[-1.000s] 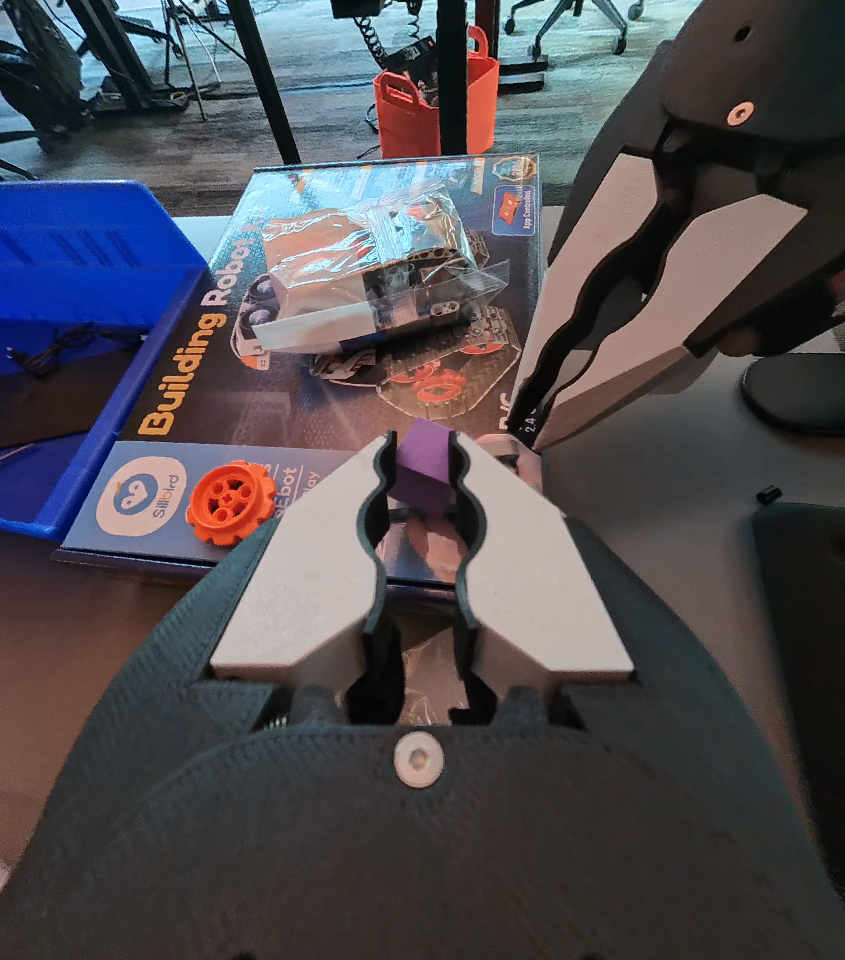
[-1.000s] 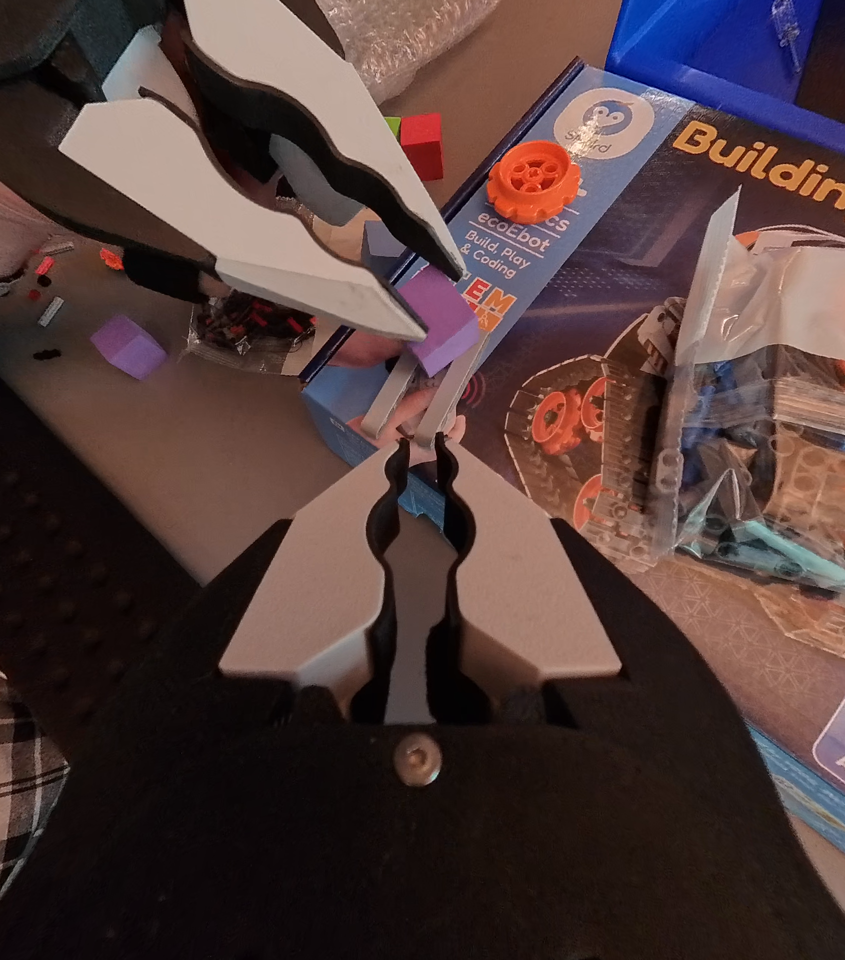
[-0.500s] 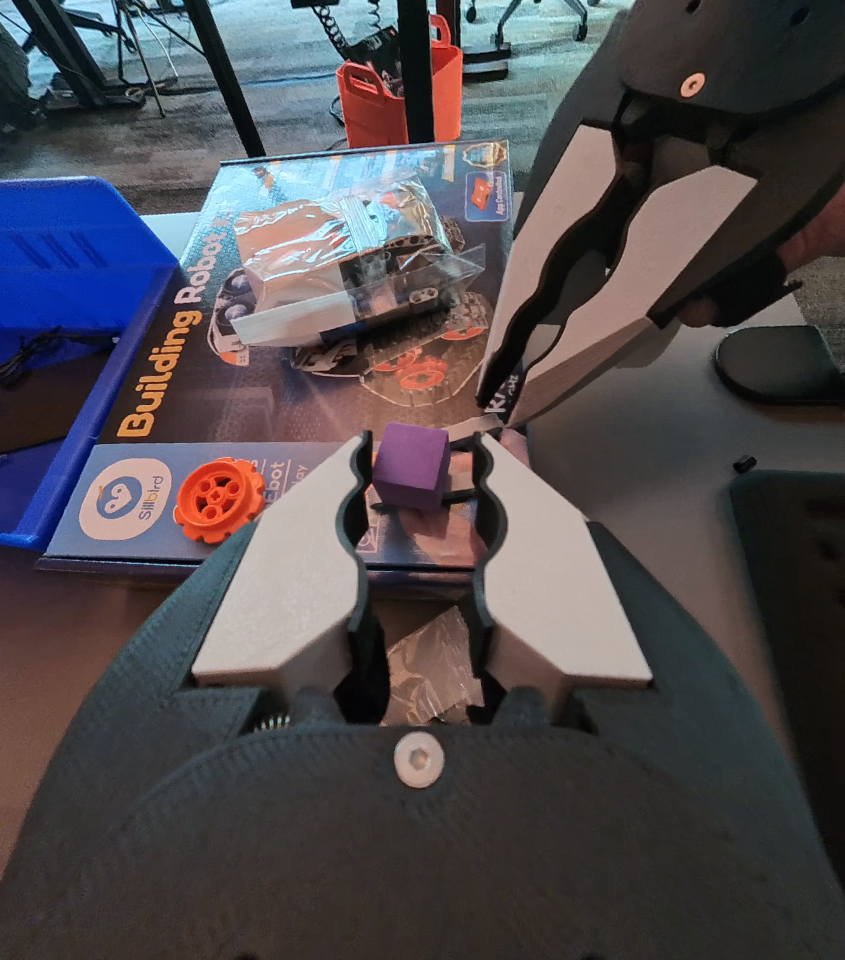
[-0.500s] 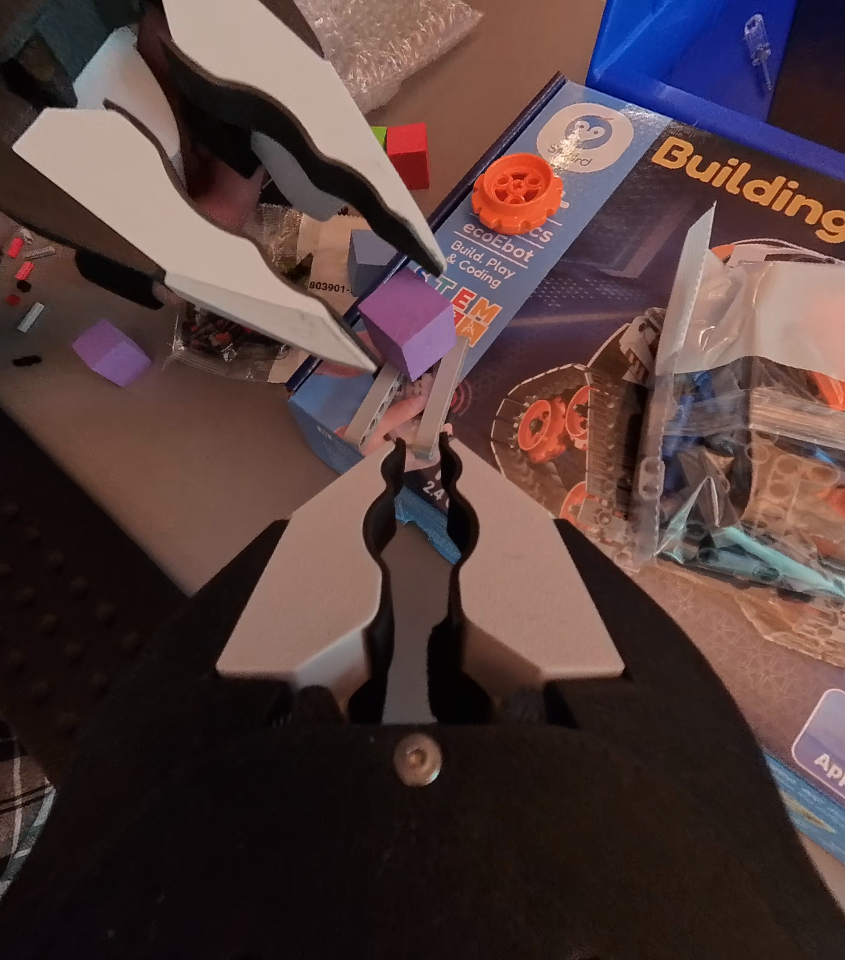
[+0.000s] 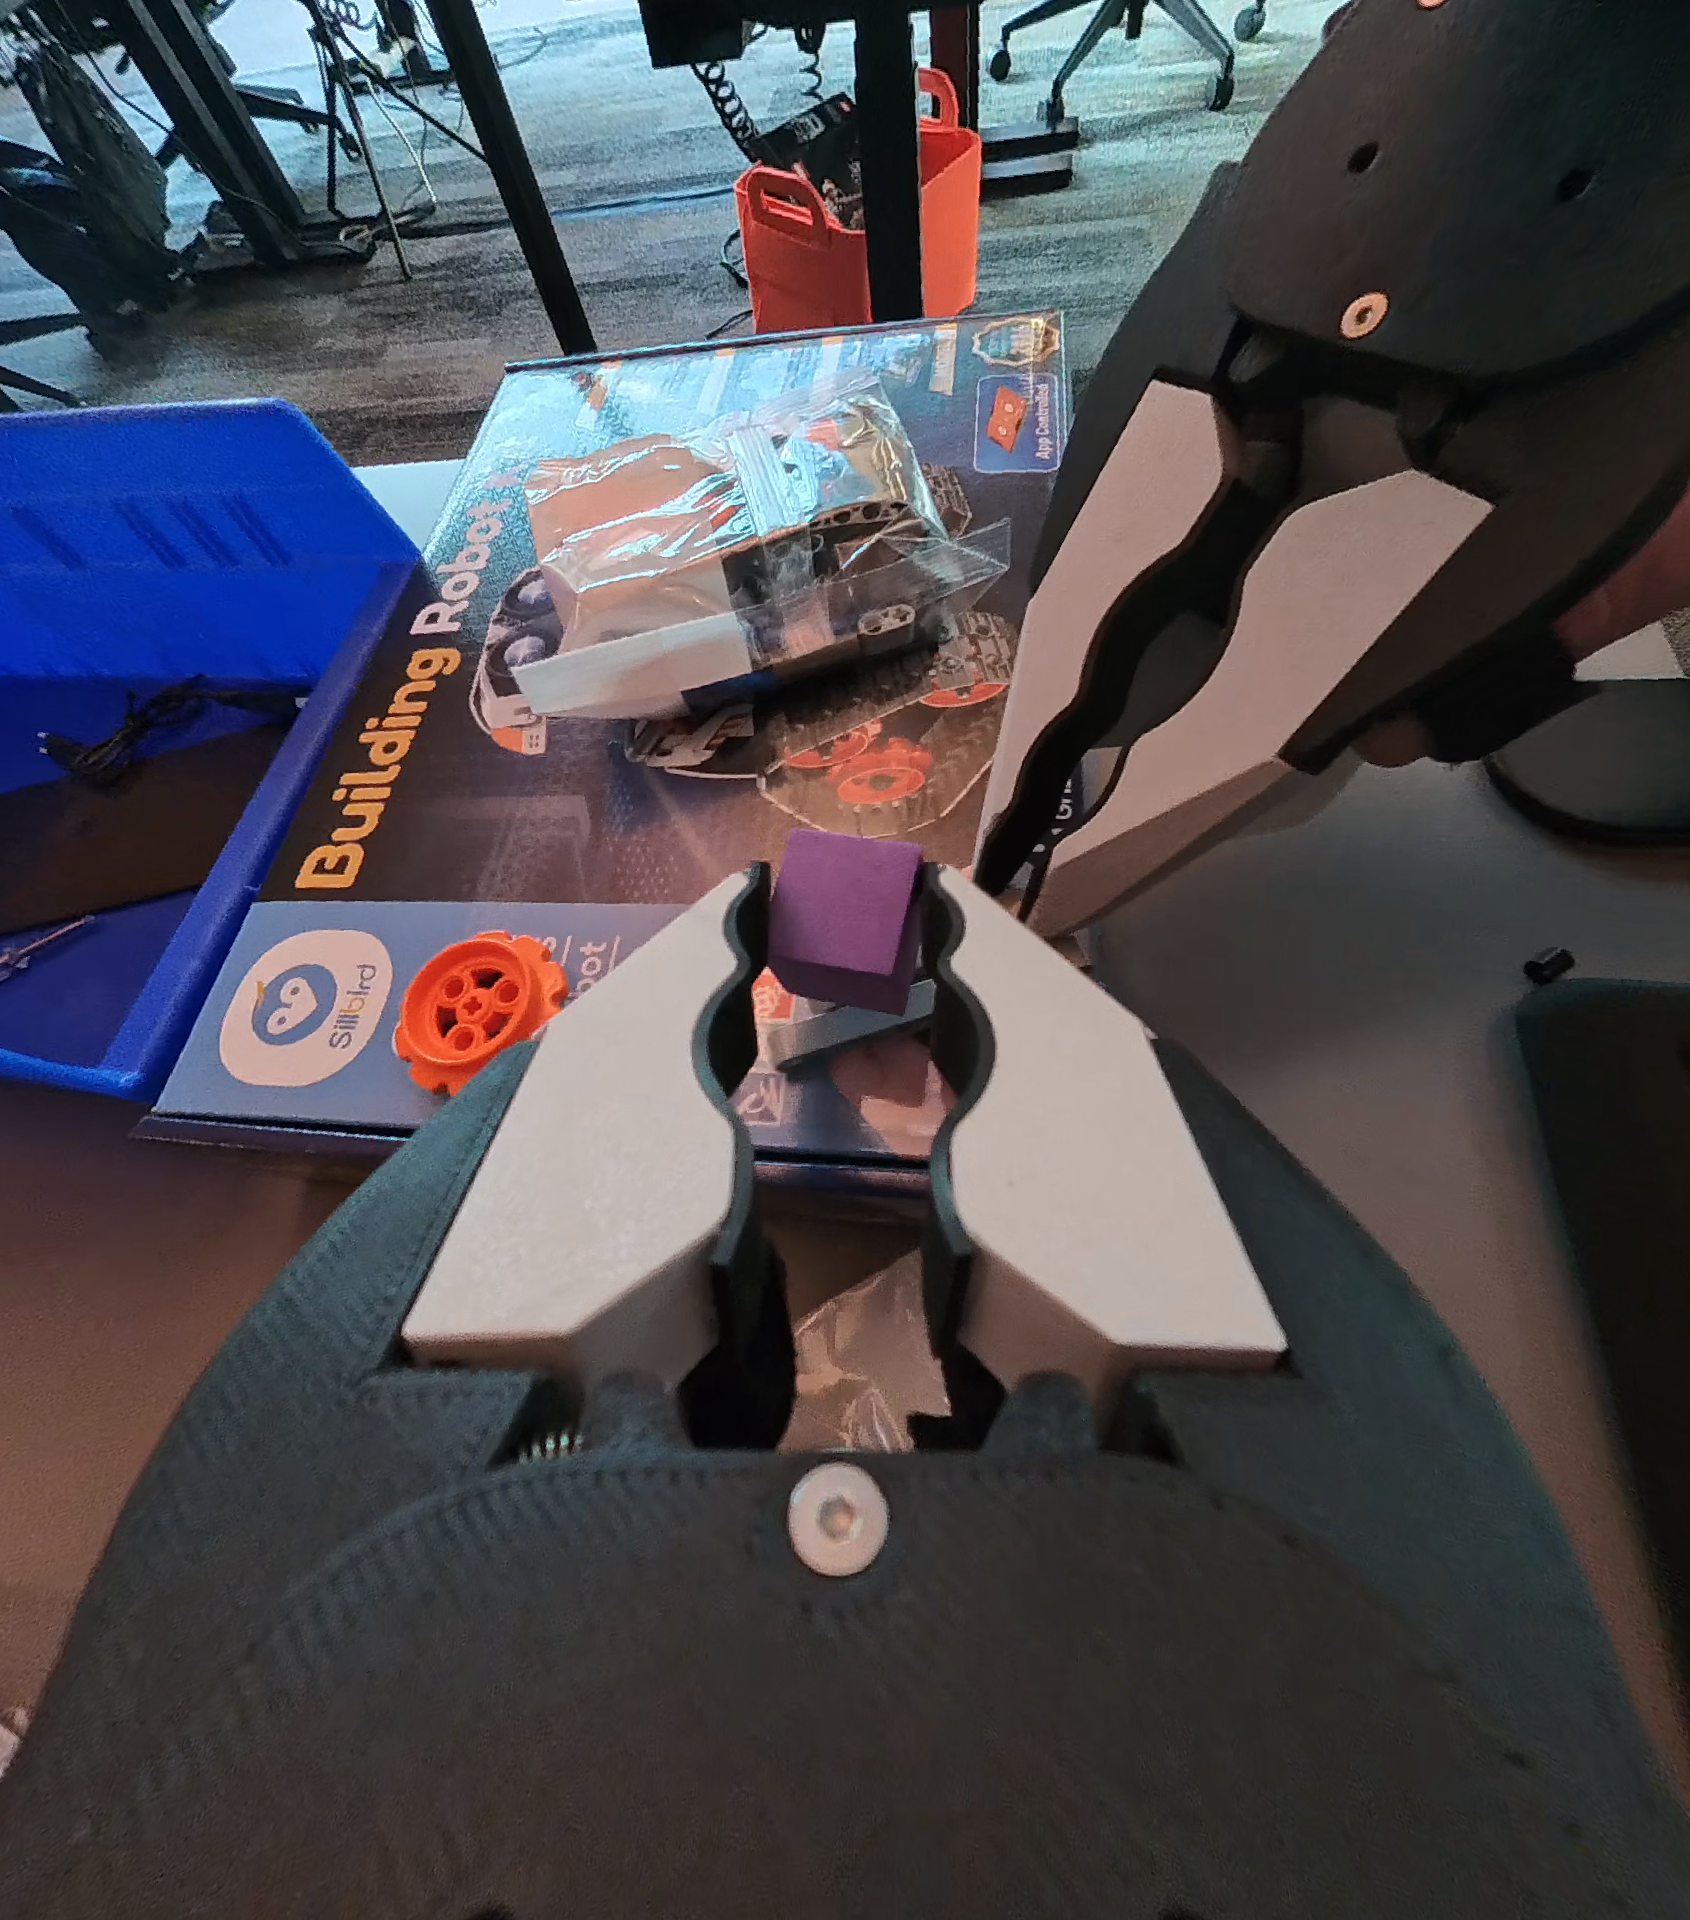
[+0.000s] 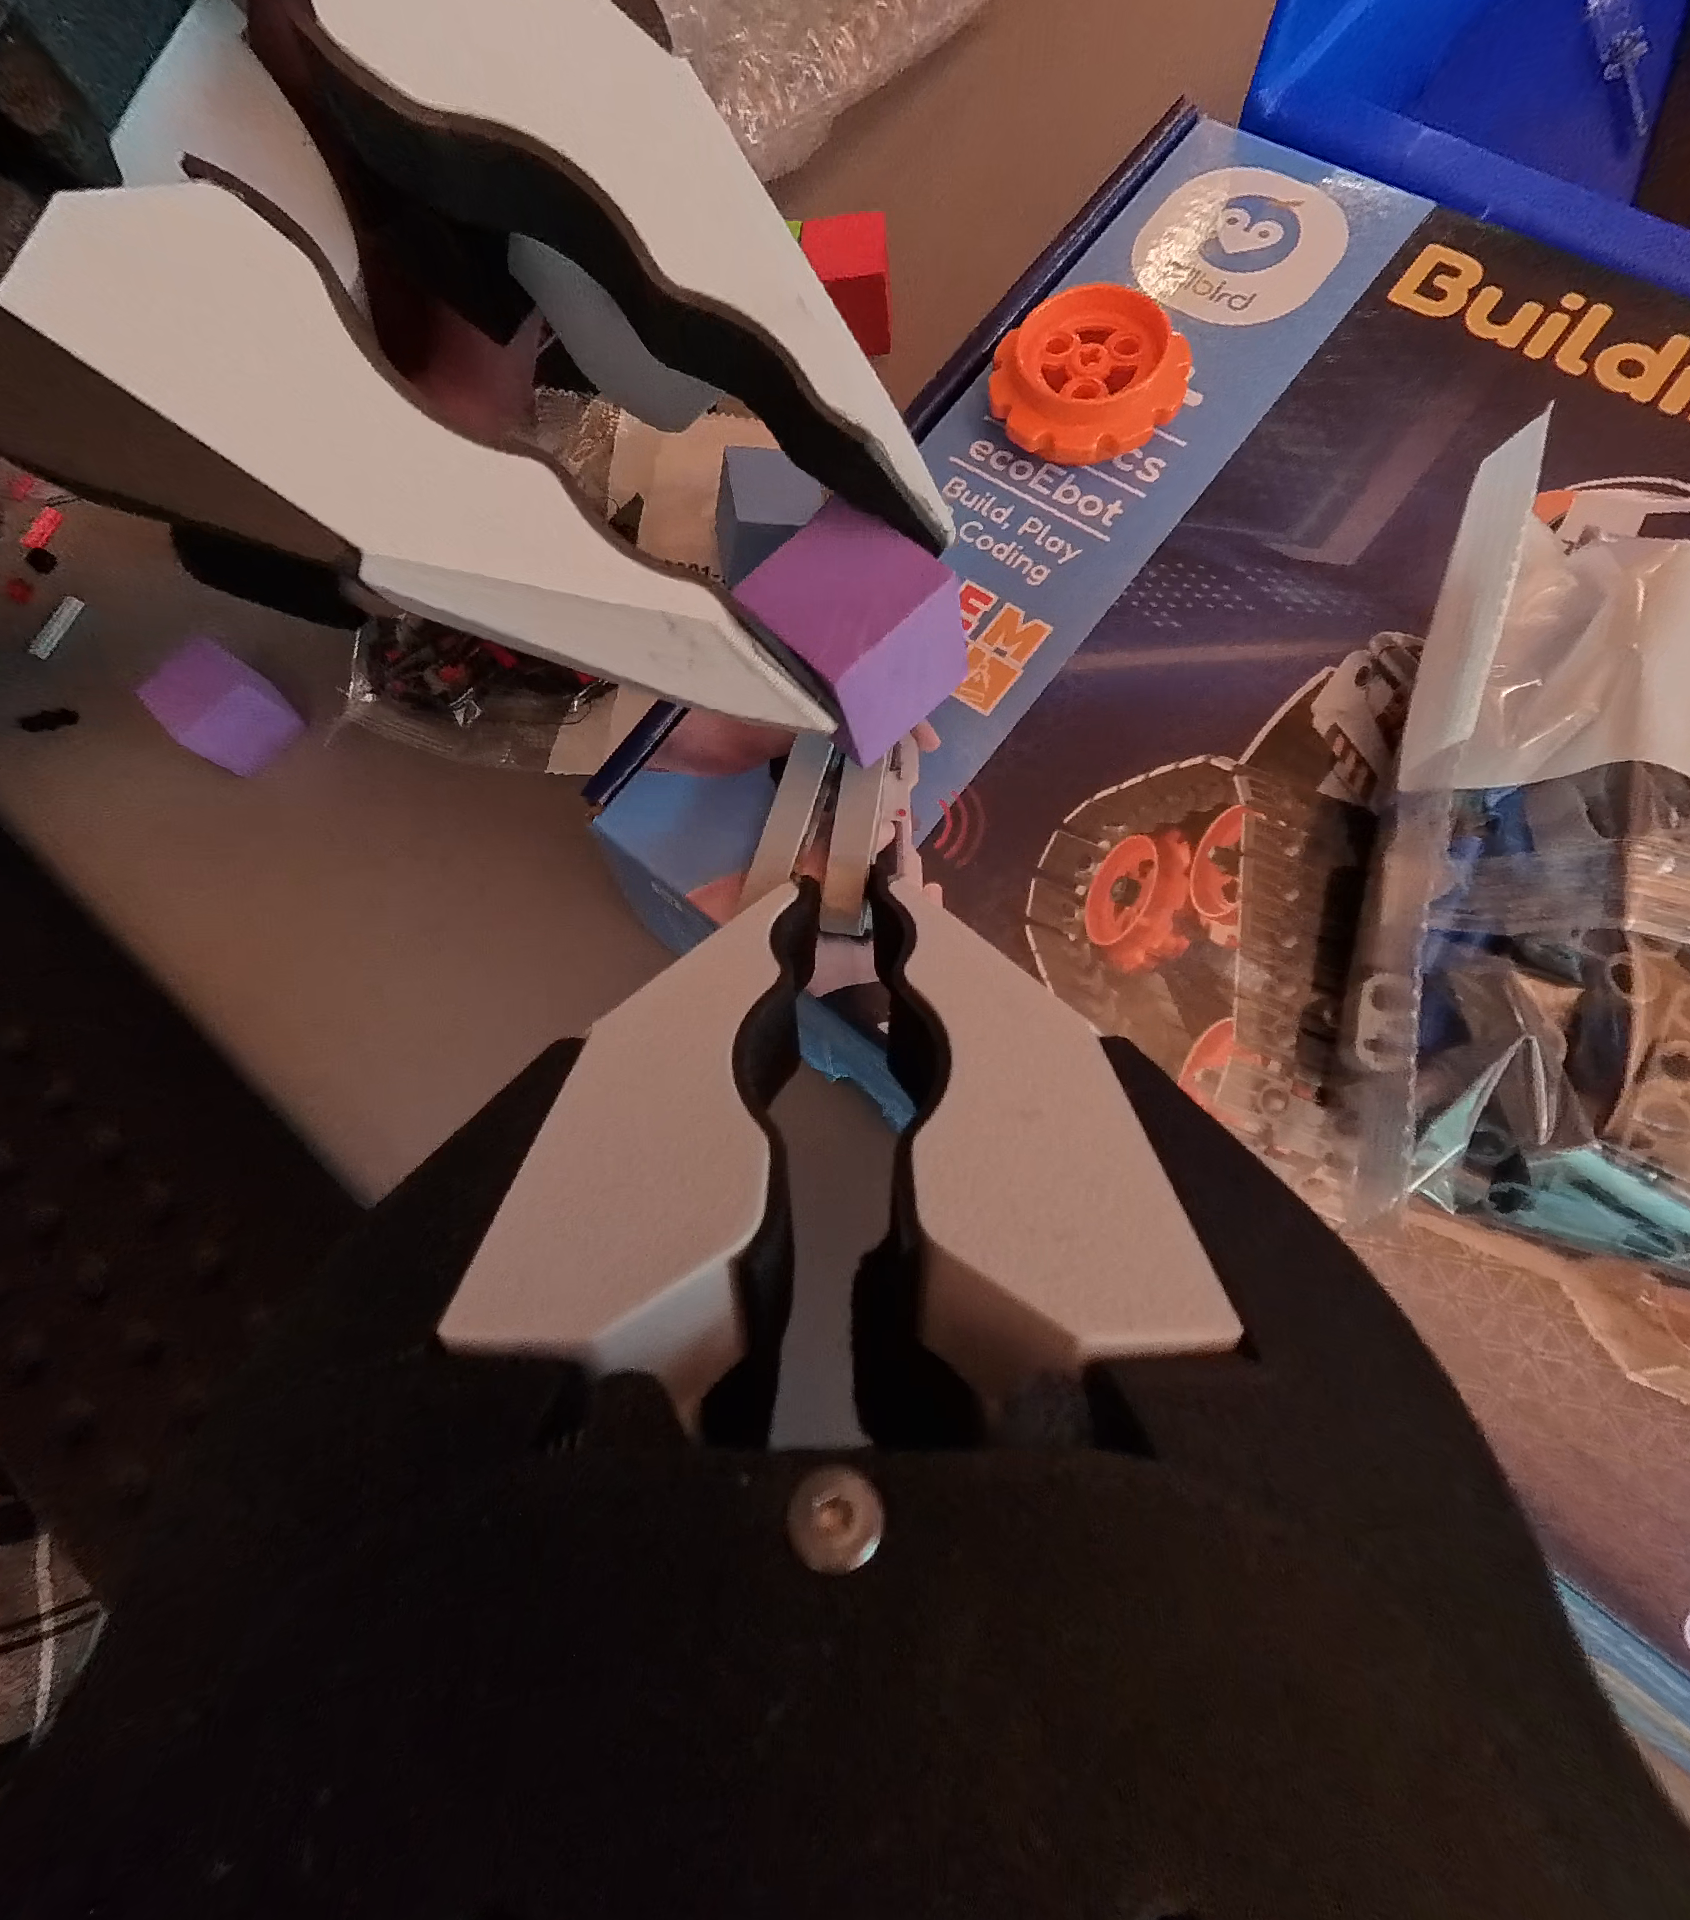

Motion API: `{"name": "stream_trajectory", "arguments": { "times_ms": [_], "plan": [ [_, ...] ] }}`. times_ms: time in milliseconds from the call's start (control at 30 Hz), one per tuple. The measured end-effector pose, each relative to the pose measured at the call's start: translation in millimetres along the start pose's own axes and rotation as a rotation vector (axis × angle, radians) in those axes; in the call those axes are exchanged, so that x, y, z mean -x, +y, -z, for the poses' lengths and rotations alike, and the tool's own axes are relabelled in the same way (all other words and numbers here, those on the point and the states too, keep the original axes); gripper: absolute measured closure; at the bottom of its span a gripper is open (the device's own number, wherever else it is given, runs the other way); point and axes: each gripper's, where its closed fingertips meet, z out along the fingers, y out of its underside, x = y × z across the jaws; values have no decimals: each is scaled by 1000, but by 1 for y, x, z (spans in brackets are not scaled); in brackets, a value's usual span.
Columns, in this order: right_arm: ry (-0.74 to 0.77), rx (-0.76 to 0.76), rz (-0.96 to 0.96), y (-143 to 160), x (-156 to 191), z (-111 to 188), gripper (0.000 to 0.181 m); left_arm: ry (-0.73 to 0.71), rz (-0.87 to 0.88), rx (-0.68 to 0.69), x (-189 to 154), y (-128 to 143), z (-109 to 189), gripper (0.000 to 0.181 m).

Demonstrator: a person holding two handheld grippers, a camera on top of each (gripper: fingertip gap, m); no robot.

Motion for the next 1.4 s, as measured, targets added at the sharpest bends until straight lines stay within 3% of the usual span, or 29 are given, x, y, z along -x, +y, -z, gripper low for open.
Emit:
{"name": "stream_trajectory", "arguments": {
  "times_ms": [667,1000,1400],
  "plan": [
    [-101,-19,-28,-1,22,2,168,-14,3,25,-3,2,5,154],
    [-59,-70,-49,-6,11,7,167,-7,0,28,-5,3,5,154],
    [-35,-36,-18,-7,9,-7,163,-29,7,24,4,4,10,154]
  ]
}}
